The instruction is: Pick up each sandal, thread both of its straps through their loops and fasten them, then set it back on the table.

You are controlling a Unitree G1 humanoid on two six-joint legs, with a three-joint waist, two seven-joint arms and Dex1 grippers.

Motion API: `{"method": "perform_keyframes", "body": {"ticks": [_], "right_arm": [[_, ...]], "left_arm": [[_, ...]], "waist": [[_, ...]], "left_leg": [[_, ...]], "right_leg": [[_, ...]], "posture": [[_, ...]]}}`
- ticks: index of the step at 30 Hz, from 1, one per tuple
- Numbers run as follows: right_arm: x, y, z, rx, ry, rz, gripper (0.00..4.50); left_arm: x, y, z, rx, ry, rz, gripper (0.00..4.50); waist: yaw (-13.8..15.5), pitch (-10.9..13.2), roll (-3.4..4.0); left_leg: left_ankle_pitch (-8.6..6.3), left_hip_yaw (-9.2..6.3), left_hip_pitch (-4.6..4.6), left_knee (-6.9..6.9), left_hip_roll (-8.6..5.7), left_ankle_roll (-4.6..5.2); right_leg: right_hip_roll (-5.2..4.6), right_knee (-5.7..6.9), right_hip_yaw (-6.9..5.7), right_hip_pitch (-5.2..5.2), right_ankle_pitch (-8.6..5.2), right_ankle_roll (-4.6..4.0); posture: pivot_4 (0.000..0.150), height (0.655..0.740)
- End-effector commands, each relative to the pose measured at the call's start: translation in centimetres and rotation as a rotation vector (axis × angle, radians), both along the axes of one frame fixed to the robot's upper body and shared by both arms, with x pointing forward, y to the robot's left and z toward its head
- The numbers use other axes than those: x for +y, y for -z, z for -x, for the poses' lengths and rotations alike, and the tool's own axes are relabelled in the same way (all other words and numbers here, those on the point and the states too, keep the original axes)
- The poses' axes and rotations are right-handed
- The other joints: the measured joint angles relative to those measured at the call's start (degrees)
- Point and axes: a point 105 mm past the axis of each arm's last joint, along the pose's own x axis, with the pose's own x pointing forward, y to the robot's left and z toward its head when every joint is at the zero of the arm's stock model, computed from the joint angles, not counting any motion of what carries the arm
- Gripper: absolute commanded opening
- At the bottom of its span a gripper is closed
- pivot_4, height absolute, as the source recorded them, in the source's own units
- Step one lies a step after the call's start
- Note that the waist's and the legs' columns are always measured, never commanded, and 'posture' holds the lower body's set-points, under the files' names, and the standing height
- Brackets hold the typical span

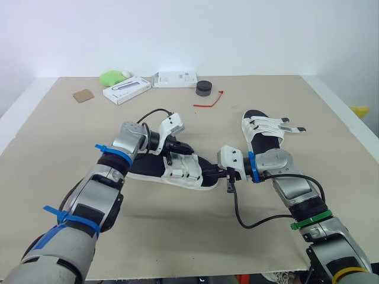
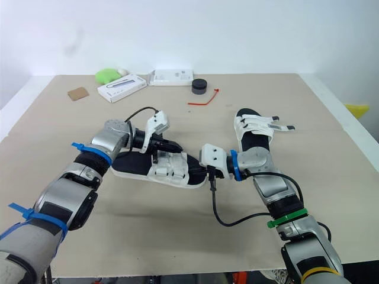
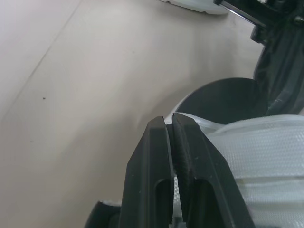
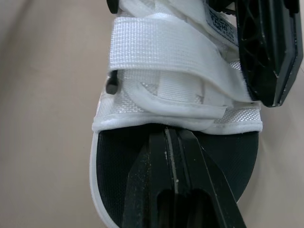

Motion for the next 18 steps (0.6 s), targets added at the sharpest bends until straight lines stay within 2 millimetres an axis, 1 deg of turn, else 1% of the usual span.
{"method": "perform_keyframes", "body": {"ticks": [1,4,5,7,8,9,10,11,13,14,15,17,18], "right_arm": [[-0.5,0.6,0.1,0.020,0.009,0.029,0.00],[-0.5,0.6,0.0,0.021,0.007,0.030,0.00],[-0.5,0.6,0.0,0.021,0.007,0.031,0.00],[-0.5,0.6,0.0,0.021,0.006,0.030,0.00],[-0.4,0.6,0.0,0.021,0.004,0.030,0.00],[-0.4,0.6,0.0,0.021,0.003,0.029,0.00],[-0.3,0.6,0.0,0.021,0.002,0.029,0.00],[-0.3,0.6,0.0,0.021,0.001,0.028,0.00],[-0.3,0.6,-0.1,0.022,0.000,0.027,0.00],[-0.3,0.6,-0.1,0.022,0.001,0.027,0.00],[-0.3,0.6,-0.1,0.022,0.001,0.027,0.00],[-0.3,0.6,-0.2,0.021,0.001,0.027,0.00],[-0.3,0.6,-0.2,0.021,0.001,0.027,0.00]], "left_arm": [[1.0,-1.6,-1.2,-0.005,-0.093,0.047,0.13],[0.5,-3.5,-0.9,0.026,-0.059,0.144,0.13],[0.4,-3.7,-0.5,0.035,-0.023,0.149,0.13],[0.4,-3.5,0.2,0.056,0.026,0.124,0.13],[0.4,-3.3,0.5,0.060,0.042,0.111,0.38],[0.4,-3.2,0.9,0.076,0.067,0.110,0.78],[0.3,-3.2,1.2,0.087,0.085,0.113,0.94],[0.3,-3.4,1.5,0.087,0.100,0.121,1.47],[0.3,-3.8,1.8,0.088,0.109,0.135,2.36],[0.3,-4.2,2.0,0.093,0.120,0.148,2.92],[0.5,-4.9,2.1,0.090,0.121,0.165,3.04],[0.9,-6.1,2.2,0.068,0.128,0.191,3.80],[1.1,-6.5,2.3,0.056,0.131,0.198,4.33]], "waist": [[0.0,0.0,0.00],[0.0,0.0,-0.01],[0.0,0.0,-0.01],[-0.1,0.0,-0.01],[-0.1,0.0,-0.01],[-0.1,0.0,-0.01],[-0.1,0.0,-0.01],[-0.1,0.0,-0.01],[-0.1,0.0,-0.01],[-0.1,0.0,-0.01],[-0.1,0.0,-0.01],[-0.1,0.0,-0.02],[-0.1,0.0,-0.02]], "left_leg": [[0.02,0.02,0.00,0.00,-0.01,0.04],[0.07,0.04,-0.03,0.00,0.00,0.11],[0.07,0.04,-0.03,0.00,0.00,0.11],[0.07,0.05,-0.05,0.00,0.01,0.11],[0.07,0.05,-0.10,0.00,0.00,0.11],[0.07,0.05,-0.15,0.00,0.01,0.11],[0.06,0.05,-0.15,0.00,0.02,0.11],[0.05,0.05,-0.16,-0.01,0.04,0.11],[0.04,0.05,-0.16,-0.01,0.05,0.11],[0.04,0.06,-0.16,-0.01,0.05,0.11],[0.04,0.06,-0.17,-0.01,0.05,0.11],[0.04,0.06,-0.18,0.00,0.06,0.11],[0.04,0.06,-0.17,-0.01,0.07,0.11]], "right_leg": [[0.00,0.00,0.02,0.00,0.03,0.01],[0.03,0.00,0.04,-0.04,0.10,0.01],[0.04,0.00,0.04,-0.05,0.10,0.01],[0.06,-0.01,0.04,-0.06,0.10,0.01],[0.08,-0.02,0.04,-0.11,0.10,0.00],[0.09,-0.03,0.05,-0.15,0.11,-0.01],[0.09,-0.04,0.06,-0.16,0.11,-0.02],[0.08,-0.04,0.06,-0.16,0.11,-0.02],[0.07,-0.06,0.07,-0.16,0.19,-0.16],[0.07,-0.06,0.07,-0.16,0.19,-0.16],[0.06,-0.07,0.08,-0.16,0.17,-0.12],[0.08,-0.07,0.07,-0.17,0.11,-0.02],[0.09,-0.07,0.07,-0.17,0.11,-0.02]], "posture": [[0.150,0.7400],[0.150,0.7400],[0.150,0.7400],[0.150,0.7400],[0.150,0.7400],[0.150,0.7400],[0.150,0.7400],[0.150,0.7400],[0.150,0.7400],[0.150,0.7400],[0.150,0.7400],[0.150,0.7400],[0.150,0.7400]]}}
